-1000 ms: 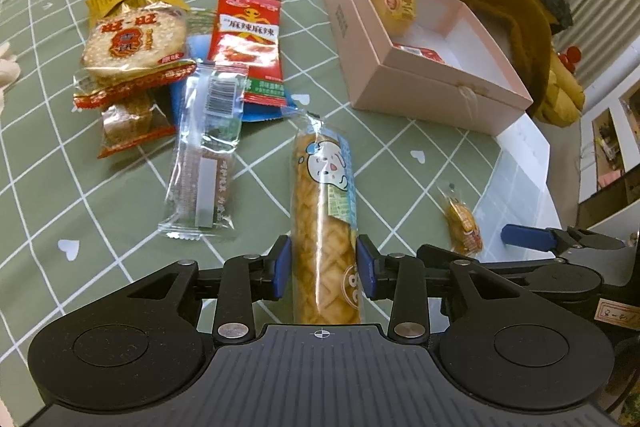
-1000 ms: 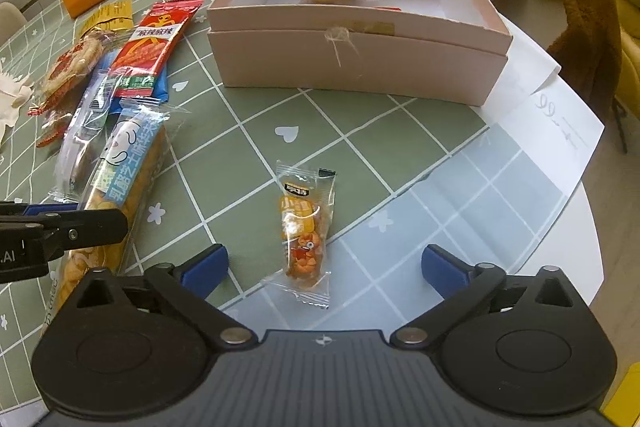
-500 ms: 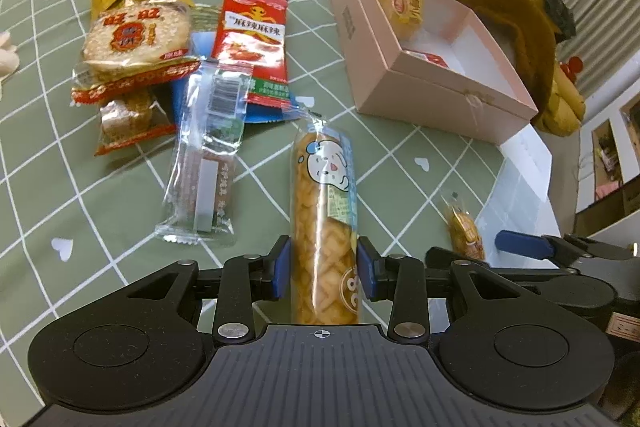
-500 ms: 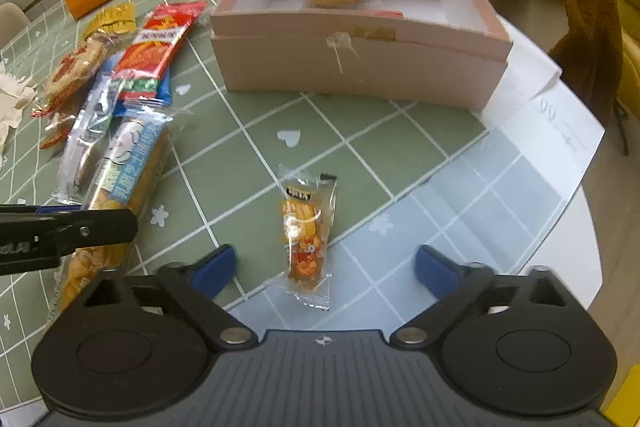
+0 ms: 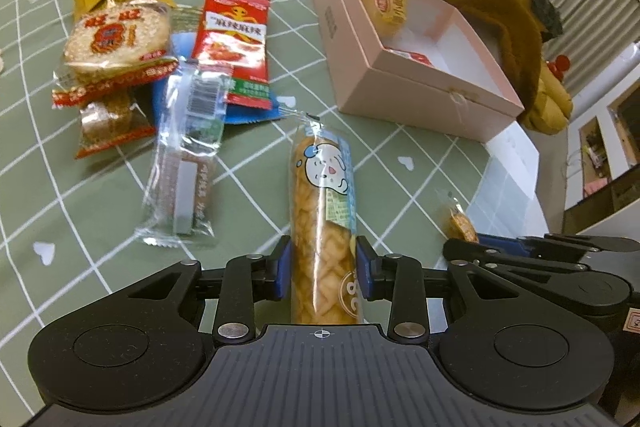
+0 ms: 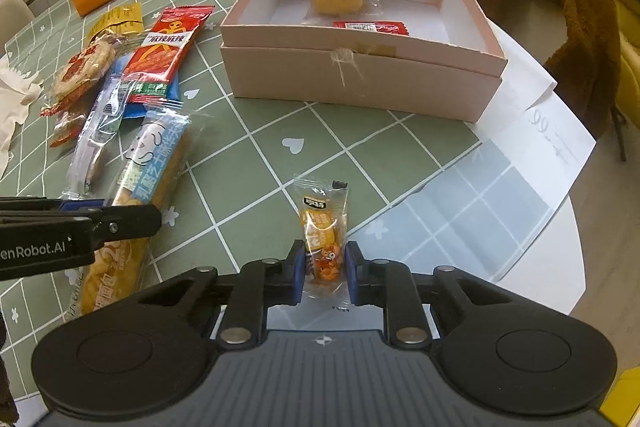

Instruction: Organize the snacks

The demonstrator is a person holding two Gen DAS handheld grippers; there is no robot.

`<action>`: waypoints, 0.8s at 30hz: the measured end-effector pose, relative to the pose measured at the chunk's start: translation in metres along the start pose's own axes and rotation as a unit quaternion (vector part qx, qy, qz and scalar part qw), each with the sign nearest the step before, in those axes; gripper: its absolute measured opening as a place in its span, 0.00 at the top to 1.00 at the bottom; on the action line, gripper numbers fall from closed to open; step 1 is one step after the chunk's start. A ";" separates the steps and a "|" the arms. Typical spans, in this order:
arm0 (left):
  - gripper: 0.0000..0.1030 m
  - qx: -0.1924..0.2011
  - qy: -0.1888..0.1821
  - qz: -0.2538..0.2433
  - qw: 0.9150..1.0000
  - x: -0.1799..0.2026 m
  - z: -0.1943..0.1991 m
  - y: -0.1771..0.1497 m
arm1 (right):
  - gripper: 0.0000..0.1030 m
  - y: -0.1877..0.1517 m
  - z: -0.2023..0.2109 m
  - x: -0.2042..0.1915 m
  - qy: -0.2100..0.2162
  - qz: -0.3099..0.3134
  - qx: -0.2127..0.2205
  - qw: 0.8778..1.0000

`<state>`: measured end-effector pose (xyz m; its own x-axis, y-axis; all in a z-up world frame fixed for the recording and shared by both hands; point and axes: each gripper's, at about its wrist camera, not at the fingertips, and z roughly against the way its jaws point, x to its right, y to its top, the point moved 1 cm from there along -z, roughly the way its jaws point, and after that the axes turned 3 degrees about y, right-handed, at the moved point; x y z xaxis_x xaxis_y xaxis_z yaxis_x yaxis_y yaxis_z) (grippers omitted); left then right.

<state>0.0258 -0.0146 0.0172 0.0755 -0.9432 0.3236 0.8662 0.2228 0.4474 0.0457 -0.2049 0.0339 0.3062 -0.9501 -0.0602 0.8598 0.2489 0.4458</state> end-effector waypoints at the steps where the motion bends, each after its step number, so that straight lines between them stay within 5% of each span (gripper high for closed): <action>1: 0.64 -0.002 -0.003 0.004 1.000 0.000 0.000 -0.001 | 0.81 0.000 0.001 0.000 0.000 0.001 0.001 1.000; 24: 0.65 0.020 -0.063 -0.039 0.997 0.045 0.035 -0.001 | 0.81 0.000 0.057 0.029 -0.012 -0.044 0.056 0.997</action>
<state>0.0107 -0.0488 0.0601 -0.0557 -0.9201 0.3878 0.8469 0.1622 0.5064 0.0309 -0.2431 0.0835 0.2197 -0.9721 -0.0822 0.8318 0.1426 0.5365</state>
